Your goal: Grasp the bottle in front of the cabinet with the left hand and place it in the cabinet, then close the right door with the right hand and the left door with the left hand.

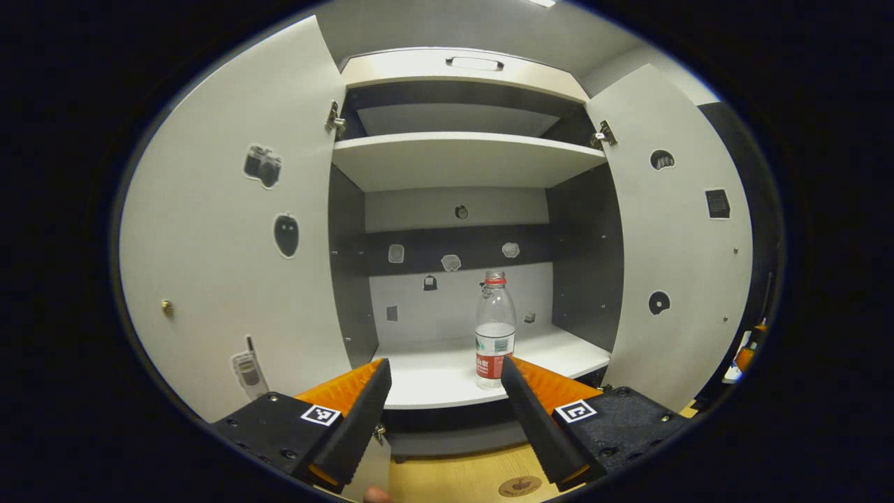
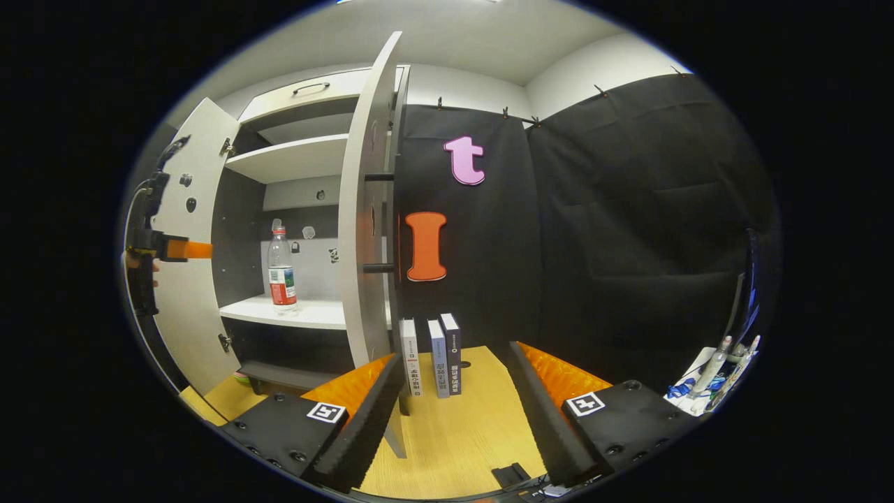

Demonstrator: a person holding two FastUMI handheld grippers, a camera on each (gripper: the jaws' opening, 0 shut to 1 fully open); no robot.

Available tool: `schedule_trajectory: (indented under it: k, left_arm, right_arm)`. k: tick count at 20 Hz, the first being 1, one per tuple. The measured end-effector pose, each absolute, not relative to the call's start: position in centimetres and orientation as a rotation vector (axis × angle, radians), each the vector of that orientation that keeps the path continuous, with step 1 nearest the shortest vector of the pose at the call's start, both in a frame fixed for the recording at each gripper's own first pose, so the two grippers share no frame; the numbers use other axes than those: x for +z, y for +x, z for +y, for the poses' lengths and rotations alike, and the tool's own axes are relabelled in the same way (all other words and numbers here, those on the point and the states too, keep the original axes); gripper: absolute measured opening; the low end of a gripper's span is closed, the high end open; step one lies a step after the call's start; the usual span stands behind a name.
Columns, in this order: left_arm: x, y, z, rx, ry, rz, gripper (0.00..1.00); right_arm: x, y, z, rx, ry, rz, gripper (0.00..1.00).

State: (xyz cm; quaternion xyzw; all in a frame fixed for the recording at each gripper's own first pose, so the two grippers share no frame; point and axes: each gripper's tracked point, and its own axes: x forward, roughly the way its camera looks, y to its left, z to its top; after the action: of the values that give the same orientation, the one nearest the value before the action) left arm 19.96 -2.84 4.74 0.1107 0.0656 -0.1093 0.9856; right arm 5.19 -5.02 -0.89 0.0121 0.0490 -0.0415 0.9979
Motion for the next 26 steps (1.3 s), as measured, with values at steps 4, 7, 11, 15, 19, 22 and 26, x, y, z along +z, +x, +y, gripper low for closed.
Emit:
schedule_trajectory:
  k: [4, 7, 11, 15, 19, 22, 26]
  left_arm:
    - [5.4, 14.9, -0.6, -0.200, 0.179, 0.095, 0.97]
    - [4.7, 11.4, -0.1, -0.212, 0.124, 0.093, 0.96]
    - [3.9, 7.8, 0.5, -0.214, 0.063, 0.077, 0.96]
    - [2.8, 6.1, 1.6, -0.188, 0.034, 0.098, 0.95]
    - [2.5, 5.3, 2.4, -0.160, 0.032, 0.097, 0.95]
    - [2.2, 4.8, 2.6, -0.155, 0.011, 0.103, 0.95]
    - [2.4, 4.8, 3.0, -0.148, 0.004, 0.097, 0.95]
  right_arm:
    - [-1.1, 7.0, -4.6, -0.071, 0.002, 0.093, 0.98]
    - [-1.5, 8.5, -4.3, -0.066, -0.030, 0.090, 0.98]
    - [-1.8, 9.5, -3.5, -0.043, -0.026, 0.078, 0.98]
    - [-2.1, 10.0, -3.7, -0.053, -0.035, 0.071, 0.97]
    - [-2.0, 9.9, -3.0, -0.046, -0.056, 0.059, 0.94]
    - [-2.1, 9.9, -2.5, -0.044, -0.047, 0.063, 0.85]
    - [-2.3, 9.9, -2.0, -0.039, -0.024, 0.075, 0.89]
